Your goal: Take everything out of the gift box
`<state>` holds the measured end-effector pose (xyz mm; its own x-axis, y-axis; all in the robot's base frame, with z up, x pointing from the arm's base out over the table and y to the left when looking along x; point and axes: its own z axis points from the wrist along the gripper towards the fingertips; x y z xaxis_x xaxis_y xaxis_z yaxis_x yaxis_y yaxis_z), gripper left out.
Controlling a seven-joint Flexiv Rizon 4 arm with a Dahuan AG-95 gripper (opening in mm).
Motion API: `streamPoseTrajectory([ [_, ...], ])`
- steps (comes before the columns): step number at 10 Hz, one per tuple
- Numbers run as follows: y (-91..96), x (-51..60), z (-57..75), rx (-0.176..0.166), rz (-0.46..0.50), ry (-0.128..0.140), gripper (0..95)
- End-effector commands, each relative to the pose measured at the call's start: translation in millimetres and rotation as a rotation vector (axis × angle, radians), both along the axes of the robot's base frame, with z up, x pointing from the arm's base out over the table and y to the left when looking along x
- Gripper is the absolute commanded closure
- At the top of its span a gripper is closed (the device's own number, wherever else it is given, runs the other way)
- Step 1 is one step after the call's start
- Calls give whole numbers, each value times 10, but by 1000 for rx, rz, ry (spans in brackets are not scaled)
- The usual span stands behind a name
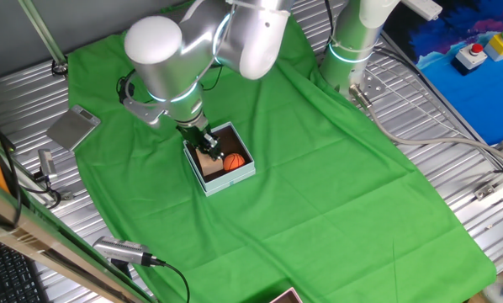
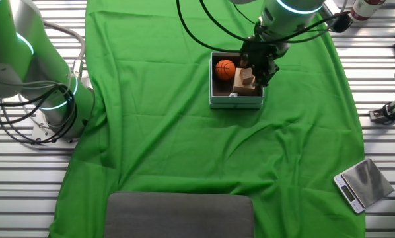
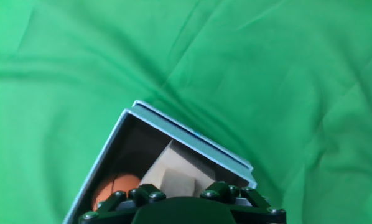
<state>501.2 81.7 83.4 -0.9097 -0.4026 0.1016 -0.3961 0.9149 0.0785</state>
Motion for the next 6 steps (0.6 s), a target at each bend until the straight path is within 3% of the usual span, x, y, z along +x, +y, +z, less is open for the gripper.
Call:
streamPoseTrajectory([
  [1, -3, -27, -20, -8, -12, 4, 380],
  [3, -4, -34, -24, -14, -15, 7, 760],
  [5, -7, -50, -28, -13, -10, 5, 760],
  [6, -7, -53, -29, -13, -7, 6, 950],
])
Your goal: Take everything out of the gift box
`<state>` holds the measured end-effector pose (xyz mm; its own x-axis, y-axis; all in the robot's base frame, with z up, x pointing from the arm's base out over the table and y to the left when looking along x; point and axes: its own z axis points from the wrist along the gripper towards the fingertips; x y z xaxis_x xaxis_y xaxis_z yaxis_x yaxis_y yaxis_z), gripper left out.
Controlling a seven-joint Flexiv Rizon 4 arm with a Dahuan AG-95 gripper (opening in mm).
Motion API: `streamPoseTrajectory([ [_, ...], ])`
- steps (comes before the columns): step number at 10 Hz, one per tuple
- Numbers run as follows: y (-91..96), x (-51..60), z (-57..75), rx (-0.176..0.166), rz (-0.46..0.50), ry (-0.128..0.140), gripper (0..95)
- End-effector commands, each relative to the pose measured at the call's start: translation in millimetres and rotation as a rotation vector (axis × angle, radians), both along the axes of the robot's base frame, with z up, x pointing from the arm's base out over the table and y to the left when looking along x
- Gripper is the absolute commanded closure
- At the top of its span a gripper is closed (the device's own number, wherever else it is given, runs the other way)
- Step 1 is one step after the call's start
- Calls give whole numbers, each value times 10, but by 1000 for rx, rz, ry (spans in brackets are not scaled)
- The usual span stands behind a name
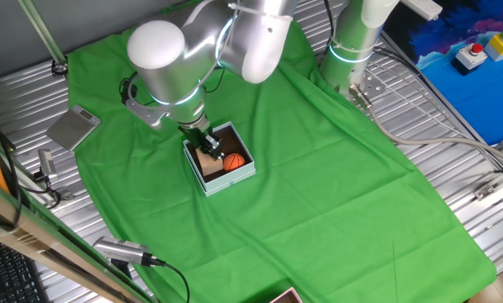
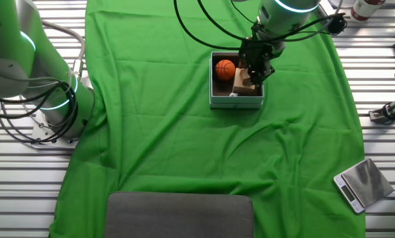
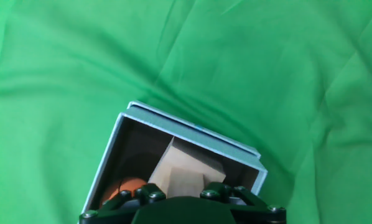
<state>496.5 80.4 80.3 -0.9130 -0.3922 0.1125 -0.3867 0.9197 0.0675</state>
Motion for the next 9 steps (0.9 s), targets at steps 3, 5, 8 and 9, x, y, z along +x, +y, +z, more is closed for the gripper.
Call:
streamPoseTrajectory([
  [3, -11, -7, 21, 7, 23, -3, 950],
  [5, -20, -3, 113, 13, 34, 0, 950],
  [8, -212, -22, 420, 40, 138, 7, 950],
  [9, -324, -26, 493, 48, 180, 8, 950],
])
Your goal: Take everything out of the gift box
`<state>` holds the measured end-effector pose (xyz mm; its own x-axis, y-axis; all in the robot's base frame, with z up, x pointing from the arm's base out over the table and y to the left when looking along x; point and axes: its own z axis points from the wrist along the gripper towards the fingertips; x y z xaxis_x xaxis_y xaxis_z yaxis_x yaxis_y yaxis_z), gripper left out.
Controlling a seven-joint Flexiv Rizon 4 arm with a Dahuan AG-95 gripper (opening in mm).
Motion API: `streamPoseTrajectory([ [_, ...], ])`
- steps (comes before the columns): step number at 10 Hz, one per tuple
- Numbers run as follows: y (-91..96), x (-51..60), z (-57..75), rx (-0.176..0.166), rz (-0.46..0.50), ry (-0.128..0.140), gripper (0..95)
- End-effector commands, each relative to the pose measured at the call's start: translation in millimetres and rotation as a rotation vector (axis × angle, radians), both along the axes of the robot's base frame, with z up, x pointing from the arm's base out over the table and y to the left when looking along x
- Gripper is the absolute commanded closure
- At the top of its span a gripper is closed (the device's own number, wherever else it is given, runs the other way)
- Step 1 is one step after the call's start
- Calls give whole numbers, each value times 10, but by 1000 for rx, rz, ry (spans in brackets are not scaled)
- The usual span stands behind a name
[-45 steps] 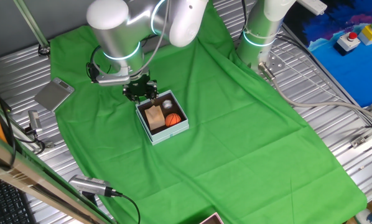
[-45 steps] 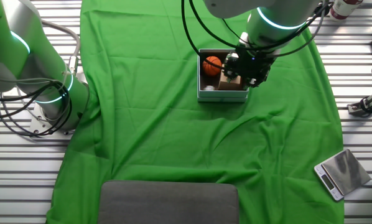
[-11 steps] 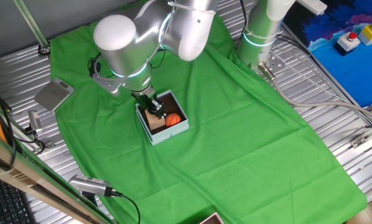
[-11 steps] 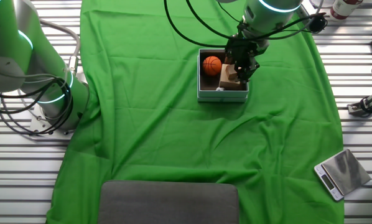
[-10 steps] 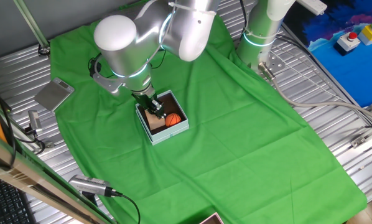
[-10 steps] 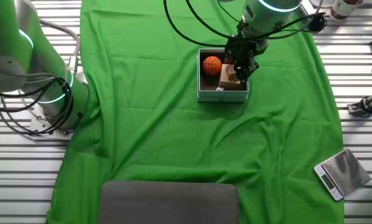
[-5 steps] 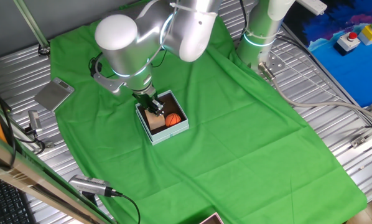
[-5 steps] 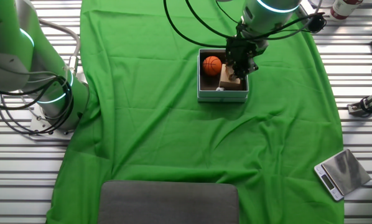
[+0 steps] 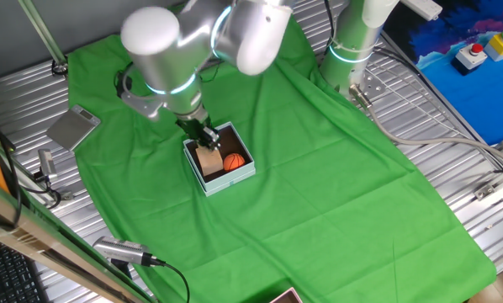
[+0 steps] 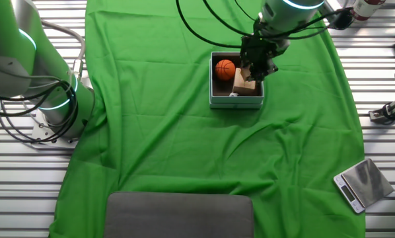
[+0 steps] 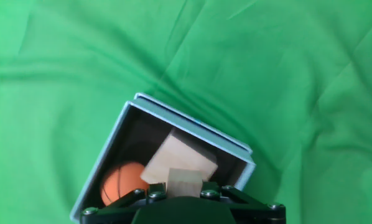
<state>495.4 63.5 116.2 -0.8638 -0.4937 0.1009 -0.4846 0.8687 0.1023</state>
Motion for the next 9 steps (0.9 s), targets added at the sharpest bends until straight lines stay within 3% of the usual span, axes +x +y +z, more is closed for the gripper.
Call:
streamPoseTrajectory([
  [1, -252, -8, 188, 20, 99, 5, 950],
  [3, -552, 69, 403, 32, 193, 33, 950],
  [5, -708, 144, 515, 37, 253, 47, 950],
  [9, -768, 144, 531, 42, 281, 43, 950],
])
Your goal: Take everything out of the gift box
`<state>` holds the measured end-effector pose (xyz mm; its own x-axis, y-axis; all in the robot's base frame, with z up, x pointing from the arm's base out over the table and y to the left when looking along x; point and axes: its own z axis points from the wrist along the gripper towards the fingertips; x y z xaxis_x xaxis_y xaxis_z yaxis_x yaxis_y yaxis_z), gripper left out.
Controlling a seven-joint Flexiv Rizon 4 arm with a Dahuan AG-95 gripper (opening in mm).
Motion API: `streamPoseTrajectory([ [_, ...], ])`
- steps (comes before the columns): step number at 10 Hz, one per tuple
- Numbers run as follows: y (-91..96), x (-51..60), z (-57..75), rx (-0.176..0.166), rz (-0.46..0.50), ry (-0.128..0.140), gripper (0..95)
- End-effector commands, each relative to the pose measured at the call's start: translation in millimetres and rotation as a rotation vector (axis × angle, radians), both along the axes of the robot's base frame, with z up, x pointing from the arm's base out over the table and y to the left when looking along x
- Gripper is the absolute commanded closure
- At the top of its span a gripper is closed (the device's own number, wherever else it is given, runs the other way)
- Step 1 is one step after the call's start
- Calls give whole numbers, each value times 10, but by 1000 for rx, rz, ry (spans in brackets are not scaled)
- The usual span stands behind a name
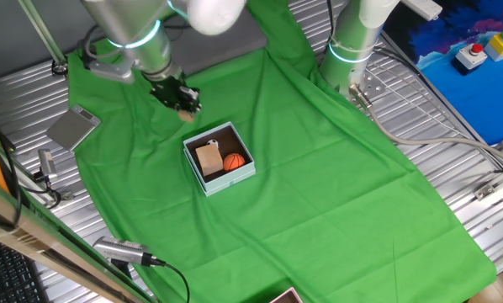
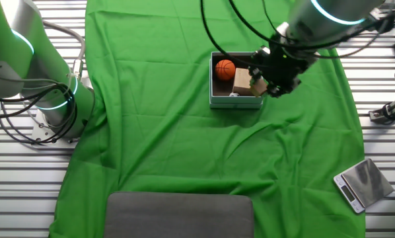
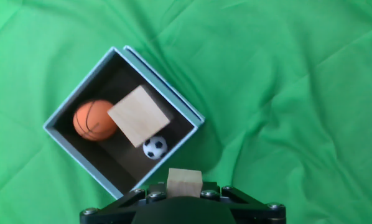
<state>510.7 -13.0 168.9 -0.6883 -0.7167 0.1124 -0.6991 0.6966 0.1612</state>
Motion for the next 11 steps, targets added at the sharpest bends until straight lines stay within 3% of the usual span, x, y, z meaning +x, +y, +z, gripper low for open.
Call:
streamPoseTrajectory([
  [1, -4, -10, 5, 9, -10, -3, 950],
  [9, 33, -20, -17, -22, -66, -14, 950],
  [11, -100, 33, -45, -4, -40, -16, 950],
])
